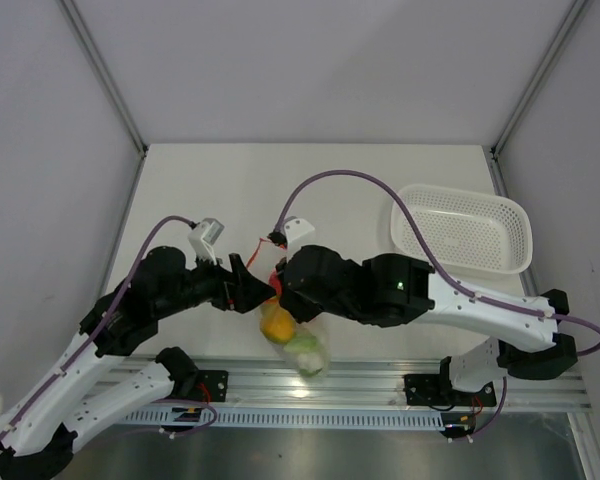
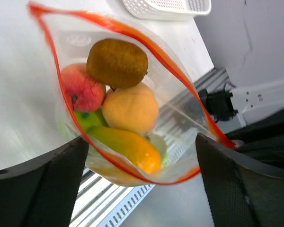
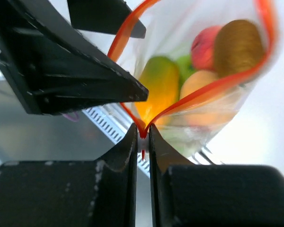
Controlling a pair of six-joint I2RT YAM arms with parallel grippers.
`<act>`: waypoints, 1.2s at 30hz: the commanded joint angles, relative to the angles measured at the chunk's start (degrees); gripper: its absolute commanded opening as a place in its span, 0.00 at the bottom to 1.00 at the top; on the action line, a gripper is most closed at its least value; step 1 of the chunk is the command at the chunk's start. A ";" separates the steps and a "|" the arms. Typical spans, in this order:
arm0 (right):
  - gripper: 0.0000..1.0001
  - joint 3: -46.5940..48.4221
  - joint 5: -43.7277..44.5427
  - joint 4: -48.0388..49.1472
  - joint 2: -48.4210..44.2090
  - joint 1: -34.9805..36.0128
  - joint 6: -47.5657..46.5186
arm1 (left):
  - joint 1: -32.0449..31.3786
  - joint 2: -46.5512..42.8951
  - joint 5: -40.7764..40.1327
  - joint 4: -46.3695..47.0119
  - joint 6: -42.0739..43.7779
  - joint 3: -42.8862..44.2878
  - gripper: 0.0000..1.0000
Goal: Place the food in the zip-top bag and seal the zipper
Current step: Adjust the zipper food storage bag at the center of the board.
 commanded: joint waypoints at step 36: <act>0.00 -11.75 0.38 -8.82 -10.10 9.34 -5.00 | 0.23 24.39 -10.34 -3.73 8.21 10.50 0.61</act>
